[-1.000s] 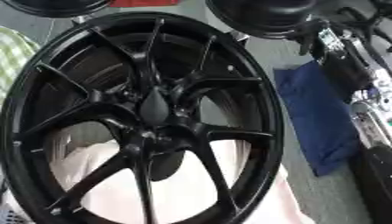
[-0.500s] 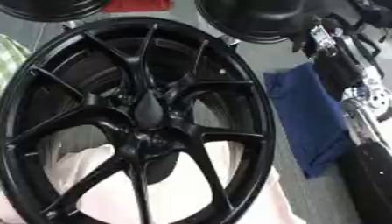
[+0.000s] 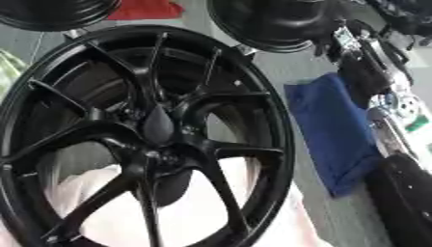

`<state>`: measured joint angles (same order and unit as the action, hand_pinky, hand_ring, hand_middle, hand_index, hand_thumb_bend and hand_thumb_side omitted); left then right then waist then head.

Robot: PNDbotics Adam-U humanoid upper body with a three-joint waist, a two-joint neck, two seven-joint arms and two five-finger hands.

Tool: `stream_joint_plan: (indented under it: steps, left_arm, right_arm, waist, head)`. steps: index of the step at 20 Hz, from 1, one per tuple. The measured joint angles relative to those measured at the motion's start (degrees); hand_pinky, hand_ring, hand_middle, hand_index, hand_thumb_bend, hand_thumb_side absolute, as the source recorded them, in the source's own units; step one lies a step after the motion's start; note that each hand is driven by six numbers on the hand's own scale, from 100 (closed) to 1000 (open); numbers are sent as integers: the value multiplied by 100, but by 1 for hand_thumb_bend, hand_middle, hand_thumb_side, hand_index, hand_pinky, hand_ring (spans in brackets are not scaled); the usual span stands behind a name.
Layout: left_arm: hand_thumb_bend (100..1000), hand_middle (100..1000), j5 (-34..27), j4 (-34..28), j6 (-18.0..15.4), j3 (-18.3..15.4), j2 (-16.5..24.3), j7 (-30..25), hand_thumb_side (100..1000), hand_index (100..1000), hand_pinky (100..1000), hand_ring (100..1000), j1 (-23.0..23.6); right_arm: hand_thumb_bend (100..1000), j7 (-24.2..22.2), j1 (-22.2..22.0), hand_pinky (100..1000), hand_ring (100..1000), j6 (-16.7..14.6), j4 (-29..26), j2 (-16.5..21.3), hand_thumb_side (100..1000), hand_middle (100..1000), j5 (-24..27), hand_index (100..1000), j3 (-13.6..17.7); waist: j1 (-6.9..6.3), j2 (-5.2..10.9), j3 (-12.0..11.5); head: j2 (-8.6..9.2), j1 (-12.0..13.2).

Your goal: Pull the pin out of the wheel hub.

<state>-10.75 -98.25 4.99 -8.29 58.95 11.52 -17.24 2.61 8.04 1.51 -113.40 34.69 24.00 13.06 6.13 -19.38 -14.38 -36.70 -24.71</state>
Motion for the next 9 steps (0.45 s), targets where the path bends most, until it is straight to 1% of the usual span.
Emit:
stream_joint_plan:
  steps: [1, 2, 4, 5, 7, 9]
  left_arm:
    - [265, 632, -218, -257, -53, -6, -103, 361, 560, 768, 843, 589, 67]
    - [184, 634, -430, -544, -101, -2, -219, 694, 616, 770, 845, 592, 160]
    - [231, 629, -732, -1060, -182, 71, -477, 1157, 633, 772, 844, 588, 351]
    - [239, 627, -816, -1230, -244, 132, -623, 1303, 637, 772, 843, 586, 406]
    - [281, 626, -881, -1421, -397, 250, -912, 1485, 646, 774, 842, 584, 478]
    - [297, 625, -841, -1501, -544, 370, -1186, 1590, 652, 772, 841, 584, 550]
  right_arm:
    - [100, 8, 2, 1000, 807, -8, 0, 0, 588, 375, 0, 672, 0]
    - [100, 22, 5, 1000, 807, -22, 0, 0, 572, 375, 0, 672, 1]
    - [100, 46, 48, 1000, 808, -46, 0, 1, 568, 376, 0, 673, 1]
    - [100, 56, 68, 1000, 809, -56, 0, 4, 566, 378, 0, 673, 0]
    - [100, 78, 105, 1000, 809, -77, 0, 16, 563, 379, -1, 674, -2]
    - [100, 100, 113, 1000, 810, -100, 0, 35, 561, 380, -8, 675, -3]
  waist:
    - [6, 14, 0]
    - [10, 27, 1]
    - [21, 42, 21]
    - [31, 56, 40]
    - [40, 90, 65]
    - [40, 99, 73]
  head:
    - [0, -36]
    - [0, -70]
    - [0, -116]
    - [0, -127]
    - [0, -138]
    - [0, -142]
